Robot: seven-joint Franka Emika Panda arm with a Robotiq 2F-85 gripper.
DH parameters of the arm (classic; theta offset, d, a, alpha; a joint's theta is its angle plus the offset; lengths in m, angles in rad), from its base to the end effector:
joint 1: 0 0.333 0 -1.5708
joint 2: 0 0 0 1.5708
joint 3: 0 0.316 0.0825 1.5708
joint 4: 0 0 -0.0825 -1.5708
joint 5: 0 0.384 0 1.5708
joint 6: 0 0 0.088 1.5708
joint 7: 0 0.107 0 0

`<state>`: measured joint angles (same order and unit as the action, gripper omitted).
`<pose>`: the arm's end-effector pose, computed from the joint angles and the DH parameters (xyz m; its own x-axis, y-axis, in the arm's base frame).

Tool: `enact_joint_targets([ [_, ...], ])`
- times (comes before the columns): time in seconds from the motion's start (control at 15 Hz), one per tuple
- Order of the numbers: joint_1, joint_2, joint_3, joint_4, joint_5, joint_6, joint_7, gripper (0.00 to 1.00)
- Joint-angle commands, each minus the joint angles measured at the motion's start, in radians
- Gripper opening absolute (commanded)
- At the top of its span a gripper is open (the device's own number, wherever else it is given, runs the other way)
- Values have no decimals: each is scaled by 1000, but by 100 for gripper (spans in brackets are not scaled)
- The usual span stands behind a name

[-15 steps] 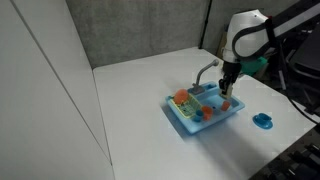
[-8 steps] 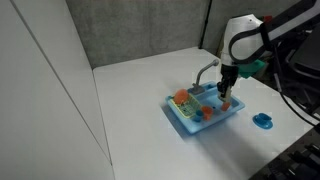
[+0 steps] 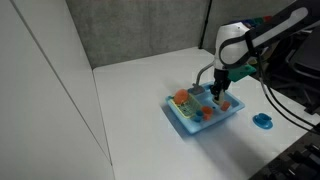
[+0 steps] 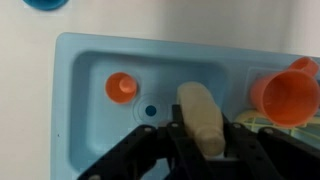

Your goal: Pick up the detergent and put it in the sink

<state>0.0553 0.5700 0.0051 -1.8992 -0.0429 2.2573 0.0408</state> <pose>0.6062 0.0354 0.1824 0.9768 0.0452 -0.2094 0.0532 -0.9981 0.0325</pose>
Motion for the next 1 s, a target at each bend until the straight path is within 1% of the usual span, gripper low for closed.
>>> enact_joint_targets([
  [0.0,-9,59,6,74,24,-22,6,10],
  [0.4,-12,124,-1,123,23,8,4,10],
  [0.93,-33,209,-7,181,28,45,-6,11],
])
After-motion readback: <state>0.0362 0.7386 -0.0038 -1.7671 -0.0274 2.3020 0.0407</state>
